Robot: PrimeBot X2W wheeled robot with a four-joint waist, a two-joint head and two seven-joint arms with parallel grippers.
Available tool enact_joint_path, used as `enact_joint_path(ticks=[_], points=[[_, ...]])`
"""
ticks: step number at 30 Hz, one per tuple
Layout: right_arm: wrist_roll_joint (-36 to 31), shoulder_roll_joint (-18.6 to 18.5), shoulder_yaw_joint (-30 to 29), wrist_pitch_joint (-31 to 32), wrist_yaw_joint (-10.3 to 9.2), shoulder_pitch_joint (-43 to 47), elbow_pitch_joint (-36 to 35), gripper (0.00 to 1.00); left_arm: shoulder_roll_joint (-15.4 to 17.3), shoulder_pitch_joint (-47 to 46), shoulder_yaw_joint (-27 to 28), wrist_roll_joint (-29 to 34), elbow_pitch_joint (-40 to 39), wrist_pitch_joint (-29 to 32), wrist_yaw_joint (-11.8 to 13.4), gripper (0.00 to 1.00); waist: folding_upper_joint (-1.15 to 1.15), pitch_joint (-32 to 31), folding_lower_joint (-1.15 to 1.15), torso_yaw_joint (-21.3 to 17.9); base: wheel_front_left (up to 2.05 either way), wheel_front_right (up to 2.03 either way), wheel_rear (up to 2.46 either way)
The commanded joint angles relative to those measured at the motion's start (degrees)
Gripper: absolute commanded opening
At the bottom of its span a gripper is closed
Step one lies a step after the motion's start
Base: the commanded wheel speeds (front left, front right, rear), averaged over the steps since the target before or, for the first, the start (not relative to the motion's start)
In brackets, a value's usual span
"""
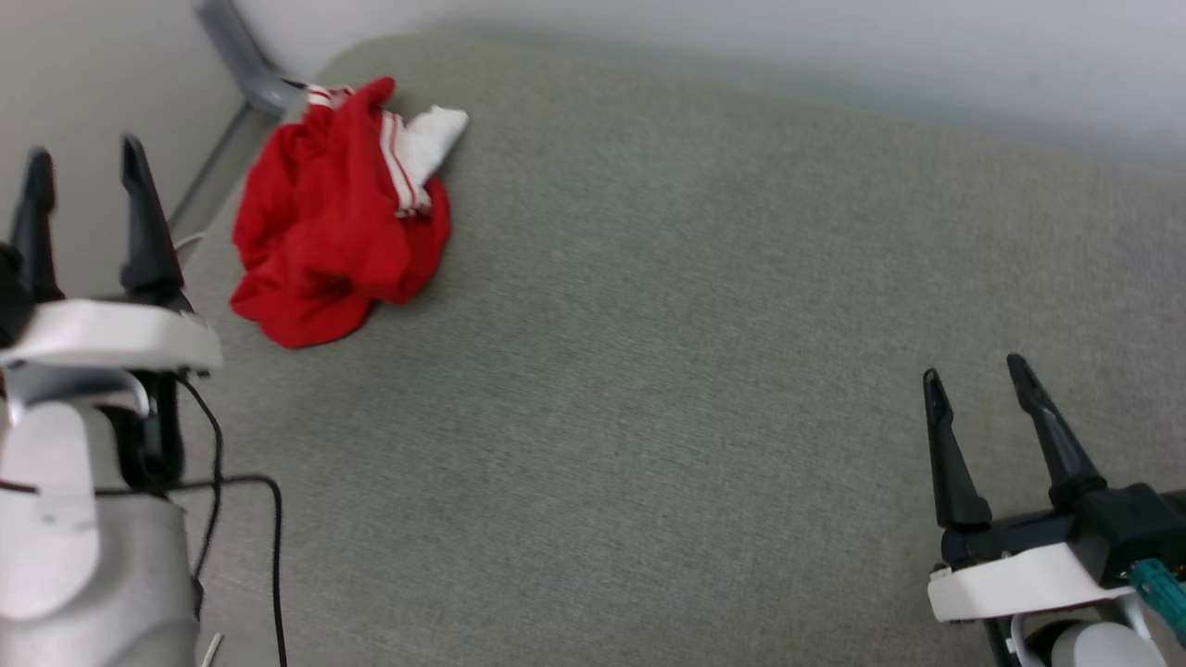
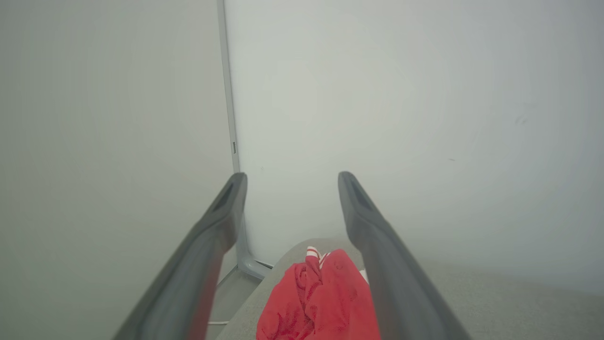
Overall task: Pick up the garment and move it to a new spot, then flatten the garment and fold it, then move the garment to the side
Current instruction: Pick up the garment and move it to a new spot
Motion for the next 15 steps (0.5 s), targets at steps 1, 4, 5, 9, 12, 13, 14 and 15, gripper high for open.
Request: enact_joint_path(ticks=[1, 4, 5, 9, 12, 13, 14, 15], points=[[-0.6, 0.0, -0.4, -0.2, -0.05, -1.3, -0.7, 1.00, 1.0, -2.5, 0.0, -0.6, 1.1, -0.2, -0.4, 1.00, 0.00, 3.7, -0.01, -2.9, 0.00, 0.00, 0.00], [-1.2, 0.0, -0.5, -0.1, -0.06, -2.3, -1.8, 1.00, 3.8, -7.3, -0.6, -2.0, 4.4, -0.2, -1.0, 1.00, 0.00, 5.7, -0.01, -4.3, 0.00, 0.00, 0.00], [-1.3, 0.0, -0.6, -0.1, -0.05, -2.6, -2.2, 1.00, 5.0, -8.9, -1.0, -2.5, 5.9, -0.2, -1.1, 1.00, 0.00, 6.2, -0.01, -4.6, 0.00, 0.00, 0.00], [-2.0, 0.0, -0.9, -0.1, -0.06, -3.6, -3.3, 1.00, 9.7, -14.7, -6.1, -6.3, 12.5, 0.7, -1.2, 1.00, 0.00, 8.2, -0.01, -6.1, 0.00, 0.00, 0.00], [-2.3, 0.0, -1.3, -0.1, -0.06, -4.4, -4.1, 1.00, 13.6, -18.5, -10.8, -11.0, 16.5, 4.4, -1.2, 1.00, 0.00, 9.4, -0.01, -6.9, 0.00, 0.00, 0.00], [-2.4, 0.0, -1.3, -0.1, -0.06, -4.6, -4.5, 1.00, 14.6, -19.7, -12.3, -12.9, 17.6, 6.3, -1.2, 1.00, 0.00, 9.8, -0.01, -7.2, 0.00, 0.00, 0.00], [-2.4, 0.0, -1.4, -0.1, -0.05, -4.8, -4.8, 1.00, 15.6, -20.7, -13.9, -14.7, 18.7, 8.3, -1.2, 1.00, 0.00, 10.2, -0.01, -7.5, 0.00, 0.00, 0.00], [-2.4, 0.0, -1.4, -0.1, -0.05, -5.0, -5.0, 1.00, 16.7, -21.6, -15.6, -16.6, 19.8, 11.1, -1.2, 1.00, 0.00, 10.6, -0.01, -7.9, 0.00, 0.00, 0.00]])
